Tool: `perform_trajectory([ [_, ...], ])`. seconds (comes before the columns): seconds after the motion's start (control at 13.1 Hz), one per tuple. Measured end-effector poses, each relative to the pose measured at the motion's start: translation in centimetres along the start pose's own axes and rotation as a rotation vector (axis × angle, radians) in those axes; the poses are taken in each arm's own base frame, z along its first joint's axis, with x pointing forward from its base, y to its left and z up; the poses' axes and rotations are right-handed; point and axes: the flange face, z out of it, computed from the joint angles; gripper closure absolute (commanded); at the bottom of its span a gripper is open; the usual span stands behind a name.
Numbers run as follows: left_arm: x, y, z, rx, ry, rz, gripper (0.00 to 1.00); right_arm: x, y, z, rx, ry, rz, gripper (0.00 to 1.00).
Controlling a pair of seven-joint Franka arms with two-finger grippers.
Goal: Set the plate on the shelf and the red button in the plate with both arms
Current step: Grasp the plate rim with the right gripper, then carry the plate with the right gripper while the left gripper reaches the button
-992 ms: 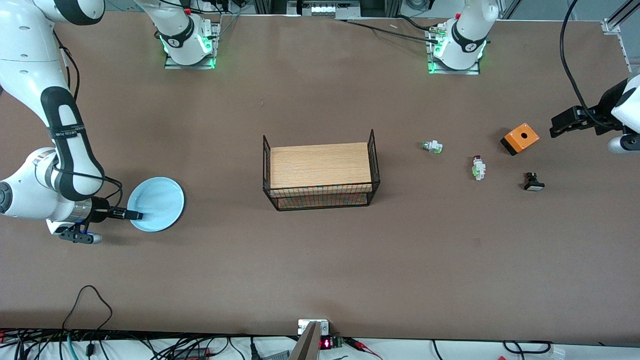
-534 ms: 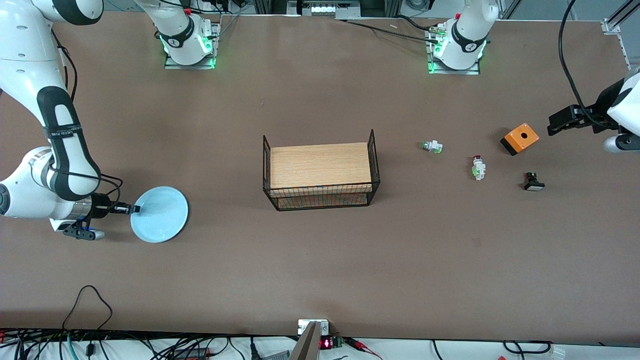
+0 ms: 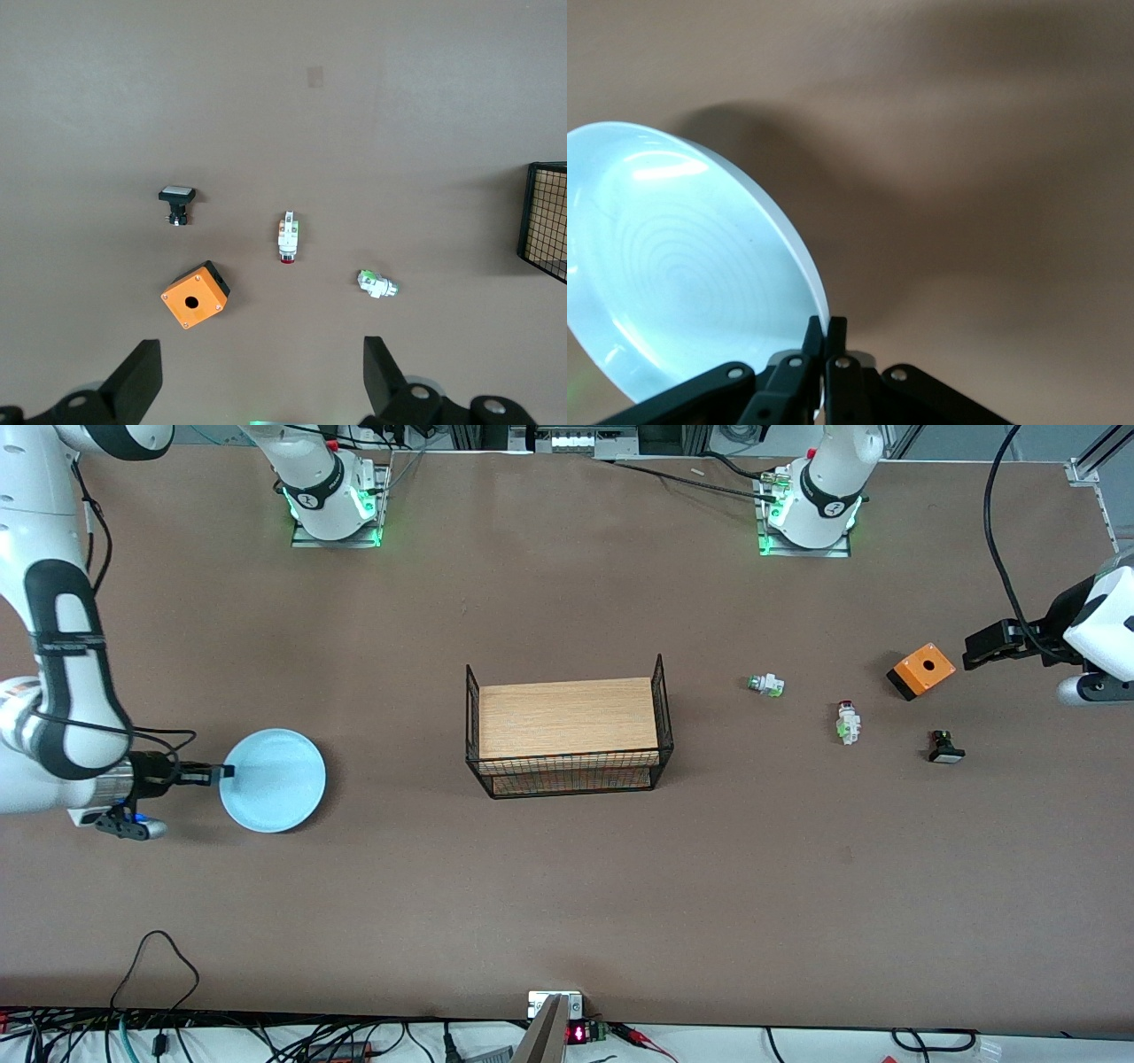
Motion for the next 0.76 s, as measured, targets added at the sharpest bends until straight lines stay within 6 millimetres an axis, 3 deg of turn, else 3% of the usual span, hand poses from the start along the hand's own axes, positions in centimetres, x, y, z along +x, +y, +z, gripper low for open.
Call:
perform_trajectory([
  [0.23, 0.0, 0.0, 0.0, 0.0, 0.001, 0.0, 0.0, -2.0, -1.2, -5.7, 0.01, -0.06, -0.019, 1.0],
  [0.46, 0.1, 0.4, 0.1, 0.0, -0.002, 0.007, 0.0, -3.7, -2.9, -9.4, 0.011, -0.115, 0.01, 1.0],
  [0.69, 1.1, 1.4, 2.0, 0.002, -0.037, 0.024, 0.0, -6.5, -6.1, -13.4, -0.005, -0.156, 0.091, 1.0],
  [0.76, 1.6, 1.6, 3.0, 0.002, -0.055, 0.028, 0.0, -7.7, -8.0, -14.8, -0.019, -0.156, 0.115, 1.0],
])
